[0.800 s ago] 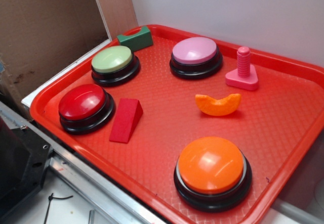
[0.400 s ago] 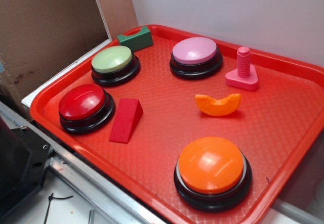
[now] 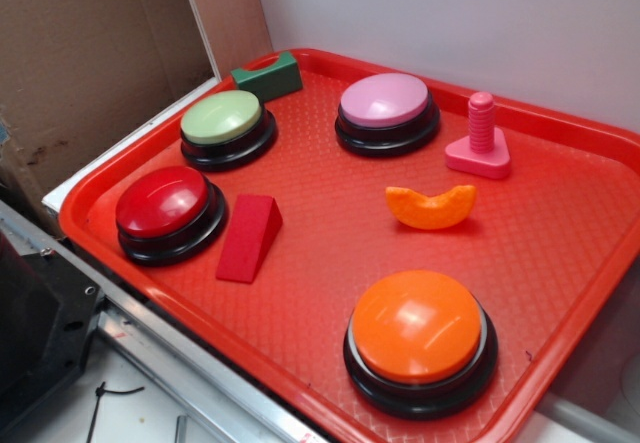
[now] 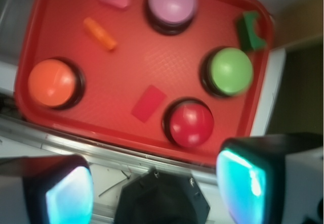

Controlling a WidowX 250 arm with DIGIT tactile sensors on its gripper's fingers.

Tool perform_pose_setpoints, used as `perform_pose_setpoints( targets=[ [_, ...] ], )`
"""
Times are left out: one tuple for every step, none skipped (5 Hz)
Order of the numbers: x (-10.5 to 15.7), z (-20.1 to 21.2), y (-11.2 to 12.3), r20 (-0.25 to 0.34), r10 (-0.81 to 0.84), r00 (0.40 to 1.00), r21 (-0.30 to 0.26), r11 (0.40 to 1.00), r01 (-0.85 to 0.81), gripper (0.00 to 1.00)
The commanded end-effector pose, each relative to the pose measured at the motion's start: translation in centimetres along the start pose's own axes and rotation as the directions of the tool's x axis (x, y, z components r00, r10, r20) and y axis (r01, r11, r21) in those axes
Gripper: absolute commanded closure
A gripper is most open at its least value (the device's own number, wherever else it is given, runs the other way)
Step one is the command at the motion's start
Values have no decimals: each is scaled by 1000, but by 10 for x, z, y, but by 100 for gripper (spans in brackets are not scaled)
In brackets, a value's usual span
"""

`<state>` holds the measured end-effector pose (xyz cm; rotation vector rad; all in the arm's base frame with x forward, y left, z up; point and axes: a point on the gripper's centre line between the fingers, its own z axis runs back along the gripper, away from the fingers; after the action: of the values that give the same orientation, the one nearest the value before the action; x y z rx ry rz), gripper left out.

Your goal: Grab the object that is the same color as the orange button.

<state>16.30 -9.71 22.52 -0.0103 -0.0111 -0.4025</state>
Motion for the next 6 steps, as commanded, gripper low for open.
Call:
perform_pose_setpoints(
  targets=[
    [19,-1,-95,5,-432,902,-10,902,432,0],
    [19,-1,-95,5,-432,902,-10,902,432,0],
    [19,-1,-95,5,-432,902,-10,902,432,0],
    [35,-18,-84,-37,-419,907,17,907,420,0],
    [65,-30,-60,-52,-407,912,30,912,409,0],
    [88,-35,-35,-58,-364,930,51,929,367,0]
  ],
)
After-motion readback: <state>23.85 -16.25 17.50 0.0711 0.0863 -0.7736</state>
